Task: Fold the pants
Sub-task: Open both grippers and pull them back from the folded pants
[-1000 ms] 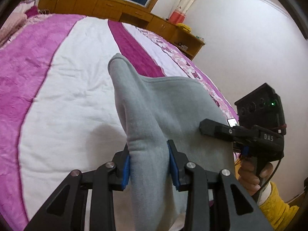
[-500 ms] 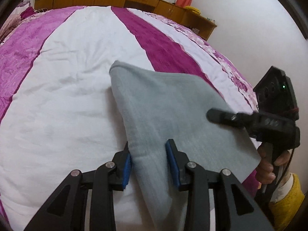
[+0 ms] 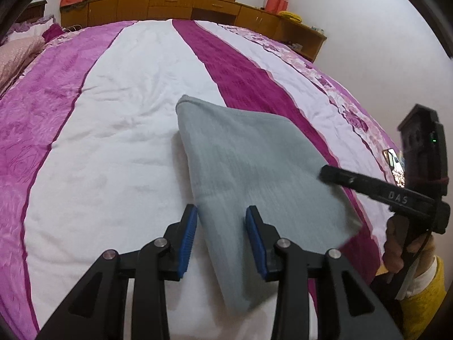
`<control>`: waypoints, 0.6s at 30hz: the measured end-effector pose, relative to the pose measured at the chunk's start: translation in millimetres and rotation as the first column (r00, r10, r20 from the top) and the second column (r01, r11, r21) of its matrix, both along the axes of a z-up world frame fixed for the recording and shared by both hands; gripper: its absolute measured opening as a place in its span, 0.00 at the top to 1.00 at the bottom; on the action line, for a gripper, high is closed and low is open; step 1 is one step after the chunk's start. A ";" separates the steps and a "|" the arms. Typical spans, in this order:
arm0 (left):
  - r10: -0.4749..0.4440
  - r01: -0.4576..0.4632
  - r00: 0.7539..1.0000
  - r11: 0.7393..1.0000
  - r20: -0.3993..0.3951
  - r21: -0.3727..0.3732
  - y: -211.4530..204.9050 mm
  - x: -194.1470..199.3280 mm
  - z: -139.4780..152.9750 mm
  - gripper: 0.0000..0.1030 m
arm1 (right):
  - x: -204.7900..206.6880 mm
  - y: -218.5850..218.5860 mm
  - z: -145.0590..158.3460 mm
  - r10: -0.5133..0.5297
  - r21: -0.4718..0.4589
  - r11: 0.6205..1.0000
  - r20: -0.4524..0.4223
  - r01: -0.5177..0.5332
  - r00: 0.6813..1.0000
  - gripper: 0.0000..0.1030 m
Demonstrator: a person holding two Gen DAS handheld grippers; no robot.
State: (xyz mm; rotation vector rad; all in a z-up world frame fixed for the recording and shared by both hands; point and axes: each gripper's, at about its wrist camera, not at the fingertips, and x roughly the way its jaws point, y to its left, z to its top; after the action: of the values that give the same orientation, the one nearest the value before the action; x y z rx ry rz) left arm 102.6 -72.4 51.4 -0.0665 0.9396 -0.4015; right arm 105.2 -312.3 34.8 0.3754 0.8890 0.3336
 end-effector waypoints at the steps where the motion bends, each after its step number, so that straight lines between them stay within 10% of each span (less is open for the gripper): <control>1: 0.007 -0.007 1.000 1.000 -0.004 0.006 0.4 -4.1 0.1 0.63 | -6.6 -1.7 4.7 -0.005 -0.015 1.000 0.013 0.005 1.000 0.74; 18: 0.102 -0.099 0.994 0.993 -0.041 0.066 7.8 -17.8 -25.6 0.61 | -41.3 15.5 -14.8 0.015 -0.120 0.993 -0.060 -0.022 0.998 0.73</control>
State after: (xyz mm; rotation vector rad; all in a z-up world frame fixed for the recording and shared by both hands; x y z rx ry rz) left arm 84.8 -64.6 25.8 -0.0641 0.9876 -0.2770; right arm 63.9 -296.8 20.0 0.2668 0.9658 0.2860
